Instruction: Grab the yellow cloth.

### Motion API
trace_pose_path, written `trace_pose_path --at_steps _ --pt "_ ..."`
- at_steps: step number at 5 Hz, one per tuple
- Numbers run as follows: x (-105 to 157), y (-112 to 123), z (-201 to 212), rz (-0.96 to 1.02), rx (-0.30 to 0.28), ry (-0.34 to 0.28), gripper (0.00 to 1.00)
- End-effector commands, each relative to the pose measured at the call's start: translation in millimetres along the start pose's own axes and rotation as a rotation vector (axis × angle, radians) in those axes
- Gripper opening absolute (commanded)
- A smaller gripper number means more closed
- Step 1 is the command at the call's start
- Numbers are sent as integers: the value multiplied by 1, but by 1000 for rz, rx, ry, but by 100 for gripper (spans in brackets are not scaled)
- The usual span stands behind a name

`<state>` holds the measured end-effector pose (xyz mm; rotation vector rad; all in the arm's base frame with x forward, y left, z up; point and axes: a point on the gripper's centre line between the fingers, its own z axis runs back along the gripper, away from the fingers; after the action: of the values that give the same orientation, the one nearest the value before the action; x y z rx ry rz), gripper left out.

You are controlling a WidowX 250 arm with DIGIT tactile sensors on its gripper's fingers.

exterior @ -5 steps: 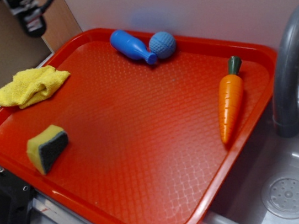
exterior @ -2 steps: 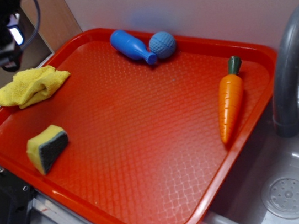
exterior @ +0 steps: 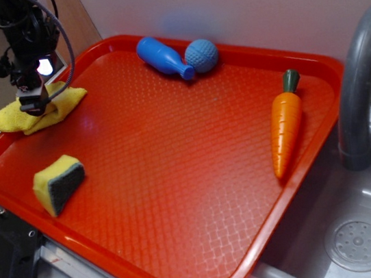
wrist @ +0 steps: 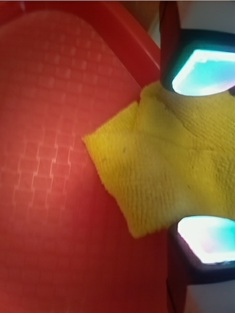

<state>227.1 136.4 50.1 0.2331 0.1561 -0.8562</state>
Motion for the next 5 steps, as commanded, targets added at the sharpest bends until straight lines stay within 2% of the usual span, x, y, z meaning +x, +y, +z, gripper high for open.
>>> trace_pose_path --at_steps 1,2,3,4,5 --pt "-14 6 4 -54 61 -8 100" --pt "-15 7 4 -55 73 -20 100" --pt "-11 9 -7 -53 46 -11 100" --pt "-10 5 -17 -29 7 -12 91" --pt "-6 3 -25 17 -35 -9 0"
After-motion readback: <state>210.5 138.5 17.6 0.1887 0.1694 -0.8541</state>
